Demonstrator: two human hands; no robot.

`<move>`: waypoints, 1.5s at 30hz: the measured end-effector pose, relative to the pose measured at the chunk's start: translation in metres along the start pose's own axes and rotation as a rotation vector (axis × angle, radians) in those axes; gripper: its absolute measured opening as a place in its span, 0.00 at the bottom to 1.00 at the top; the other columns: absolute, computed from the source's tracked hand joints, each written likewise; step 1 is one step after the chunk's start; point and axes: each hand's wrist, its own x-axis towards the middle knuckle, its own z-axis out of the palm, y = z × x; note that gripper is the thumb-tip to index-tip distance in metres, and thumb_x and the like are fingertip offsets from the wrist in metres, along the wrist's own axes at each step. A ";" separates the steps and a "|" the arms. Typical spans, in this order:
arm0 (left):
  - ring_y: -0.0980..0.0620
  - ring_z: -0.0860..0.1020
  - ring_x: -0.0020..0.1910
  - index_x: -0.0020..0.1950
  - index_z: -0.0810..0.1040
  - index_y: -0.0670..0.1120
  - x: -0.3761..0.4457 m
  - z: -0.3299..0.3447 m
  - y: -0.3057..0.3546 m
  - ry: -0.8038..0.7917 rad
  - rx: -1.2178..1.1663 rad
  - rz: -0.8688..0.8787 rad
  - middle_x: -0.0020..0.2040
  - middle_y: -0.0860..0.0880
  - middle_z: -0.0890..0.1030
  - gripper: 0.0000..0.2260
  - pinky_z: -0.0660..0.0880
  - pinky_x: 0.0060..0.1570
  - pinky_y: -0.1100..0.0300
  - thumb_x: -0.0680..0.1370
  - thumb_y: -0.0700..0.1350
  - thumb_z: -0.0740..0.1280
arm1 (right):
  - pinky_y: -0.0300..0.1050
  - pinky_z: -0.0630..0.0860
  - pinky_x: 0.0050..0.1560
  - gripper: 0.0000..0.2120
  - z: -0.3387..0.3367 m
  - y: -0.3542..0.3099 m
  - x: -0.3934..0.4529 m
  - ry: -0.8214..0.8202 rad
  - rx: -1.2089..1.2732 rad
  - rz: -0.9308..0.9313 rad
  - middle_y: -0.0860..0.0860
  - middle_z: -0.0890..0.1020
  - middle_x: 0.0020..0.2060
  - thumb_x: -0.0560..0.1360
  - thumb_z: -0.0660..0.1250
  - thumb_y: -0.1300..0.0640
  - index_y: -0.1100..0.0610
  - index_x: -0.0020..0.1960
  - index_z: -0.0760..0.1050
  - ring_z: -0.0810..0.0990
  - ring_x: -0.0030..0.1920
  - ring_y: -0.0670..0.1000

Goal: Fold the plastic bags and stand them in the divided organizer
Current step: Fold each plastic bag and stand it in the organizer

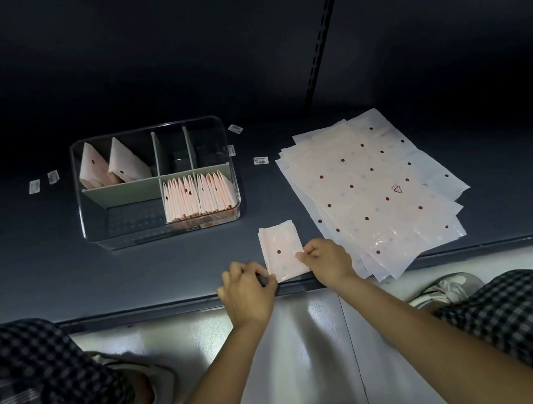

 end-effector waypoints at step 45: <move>0.54 0.79 0.42 0.48 0.81 0.38 0.079 -0.223 0.001 -0.656 -0.224 0.491 0.45 0.43 0.84 0.05 0.76 0.47 0.58 0.74 0.38 0.71 | 0.50 0.78 0.42 0.13 -0.068 -0.166 -0.070 -0.292 0.219 -0.482 0.53 0.79 0.37 0.81 0.58 0.57 0.58 0.40 0.75 0.78 0.39 0.51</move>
